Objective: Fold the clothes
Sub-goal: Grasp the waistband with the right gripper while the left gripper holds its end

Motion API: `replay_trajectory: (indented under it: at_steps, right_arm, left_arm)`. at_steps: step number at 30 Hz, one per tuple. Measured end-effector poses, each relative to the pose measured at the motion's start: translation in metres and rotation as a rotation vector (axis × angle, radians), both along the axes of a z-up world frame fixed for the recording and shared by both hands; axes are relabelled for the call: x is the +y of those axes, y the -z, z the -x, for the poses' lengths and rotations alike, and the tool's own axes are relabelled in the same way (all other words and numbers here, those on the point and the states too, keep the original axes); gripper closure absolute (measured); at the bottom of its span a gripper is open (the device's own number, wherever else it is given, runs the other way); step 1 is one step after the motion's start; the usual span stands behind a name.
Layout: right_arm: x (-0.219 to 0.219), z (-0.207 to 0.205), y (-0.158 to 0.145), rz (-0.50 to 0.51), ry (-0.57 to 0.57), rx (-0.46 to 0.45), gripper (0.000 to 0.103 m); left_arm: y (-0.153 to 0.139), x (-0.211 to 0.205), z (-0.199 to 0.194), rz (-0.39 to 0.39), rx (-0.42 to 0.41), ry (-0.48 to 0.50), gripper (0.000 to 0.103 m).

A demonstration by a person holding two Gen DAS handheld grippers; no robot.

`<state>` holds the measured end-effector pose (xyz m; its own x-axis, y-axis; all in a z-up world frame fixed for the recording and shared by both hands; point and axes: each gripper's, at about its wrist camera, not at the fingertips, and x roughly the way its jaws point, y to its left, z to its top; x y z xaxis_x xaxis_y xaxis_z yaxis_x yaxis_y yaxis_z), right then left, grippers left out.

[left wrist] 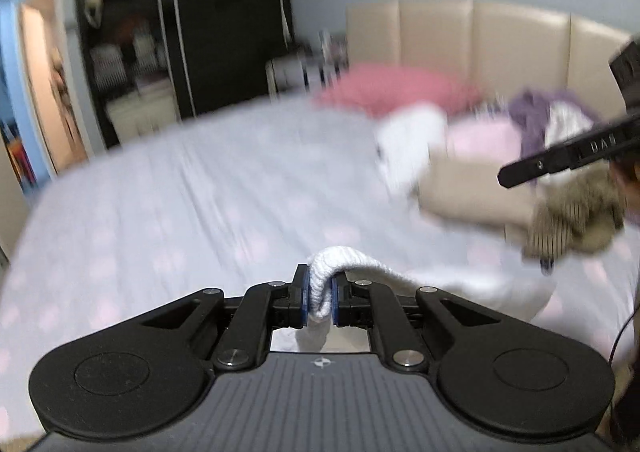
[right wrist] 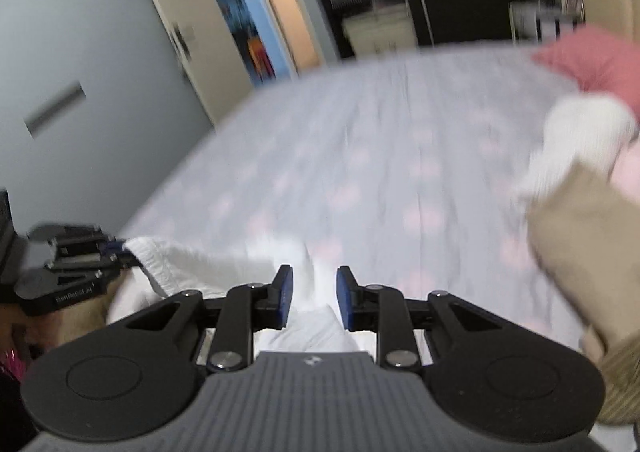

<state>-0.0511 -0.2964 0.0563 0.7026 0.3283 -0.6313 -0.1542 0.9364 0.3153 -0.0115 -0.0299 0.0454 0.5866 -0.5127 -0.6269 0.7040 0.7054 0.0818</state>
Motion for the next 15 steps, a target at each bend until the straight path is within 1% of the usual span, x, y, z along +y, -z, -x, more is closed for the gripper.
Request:
replay_trajectory:
  at_steps: [2, 3, 4, 5, 7, 10, 15]
  right_arm:
    - [0.01, -0.007, 0.017, 0.045, -0.033, 0.05, 0.074]
    - [0.017, -0.008, 0.022, 0.071, -0.057, 0.061, 0.074]
    - [0.023, -0.007, 0.027, 0.1, -0.085, 0.062, 0.072]
    - [0.029, -0.006, 0.031, 0.129, -0.113, 0.062, 0.064]
    - [0.044, 0.004, 0.032, 0.173, -0.174, 0.042, 0.063]
    - [0.067, 0.018, 0.04, 0.213, -0.262, 0.02, 0.062]
    - [0.094, 0.031, 0.06, 0.294, -0.343, 0.013, 0.059]
  left_arm:
    - [0.016, 0.0, -0.003, -0.035, 0.039, -0.001, 0.095]
    - [0.022, 0.001, -0.005, -0.044, 0.052, -0.004, 0.095]
    - [0.023, 0.001, -0.006, -0.045, 0.06, -0.007, 0.095]
    - [0.024, 0.002, -0.008, -0.042, 0.065, -0.01, 0.095]
    - [0.021, 0.008, -0.004, -0.023, 0.059, -0.017, 0.095]
    - [0.014, 0.012, -0.002, 0.022, 0.037, -0.033, 0.095]
    - [0.0, 0.016, -0.006, 0.09, 0.022, -0.047, 0.095]
